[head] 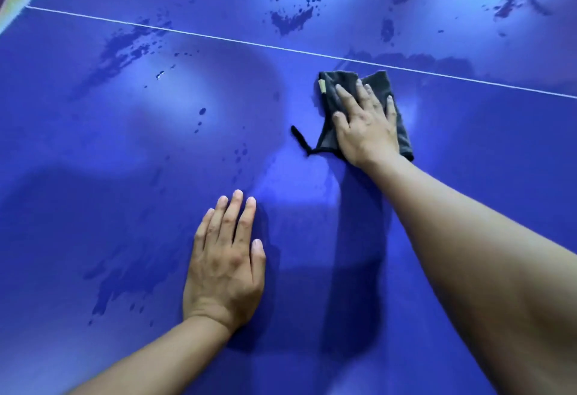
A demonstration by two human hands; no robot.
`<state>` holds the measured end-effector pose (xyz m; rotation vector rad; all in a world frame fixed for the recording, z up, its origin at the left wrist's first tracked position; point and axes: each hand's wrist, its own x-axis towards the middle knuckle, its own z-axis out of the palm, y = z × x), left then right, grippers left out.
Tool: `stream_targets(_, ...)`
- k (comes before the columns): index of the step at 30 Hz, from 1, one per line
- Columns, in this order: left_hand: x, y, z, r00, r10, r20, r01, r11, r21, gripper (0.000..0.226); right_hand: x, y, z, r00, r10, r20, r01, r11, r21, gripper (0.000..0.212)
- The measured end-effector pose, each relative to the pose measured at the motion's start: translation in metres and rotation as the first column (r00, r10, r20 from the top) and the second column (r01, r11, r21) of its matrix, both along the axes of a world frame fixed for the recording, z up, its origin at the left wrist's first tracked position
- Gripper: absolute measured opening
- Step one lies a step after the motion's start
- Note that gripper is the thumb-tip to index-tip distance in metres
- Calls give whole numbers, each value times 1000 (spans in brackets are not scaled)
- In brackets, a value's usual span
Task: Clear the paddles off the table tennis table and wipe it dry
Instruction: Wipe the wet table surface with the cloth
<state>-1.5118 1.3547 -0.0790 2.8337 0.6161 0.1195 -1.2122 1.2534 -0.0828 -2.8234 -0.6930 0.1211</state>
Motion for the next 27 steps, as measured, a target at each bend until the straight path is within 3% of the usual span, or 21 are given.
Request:
stream_targets(9, 1, 0, -5, 1000, -7, 22, 8, 999, -49, 60, -152, -26, 4, 999, -38, -21, 38, 999, 18, 57)
stream_targets(15, -15, 5, 3, 984, -52, 169, 92, 967, -238, 56, -262, -49, 5, 998, -56, -15, 57, 998, 27, 58)
stream_targets(19, -86, -6, 4, 969, -198, 145, 215, 970, -113, 54, -316, -67, 5, 999, -39, -12, 39, 999, 6, 58)
stream_targets(27, -290, -54, -3, 985, -147, 95, 152, 987, -45, 61, -451, -115, 4, 1000, -4, -7, 4, 999, 35, 59)
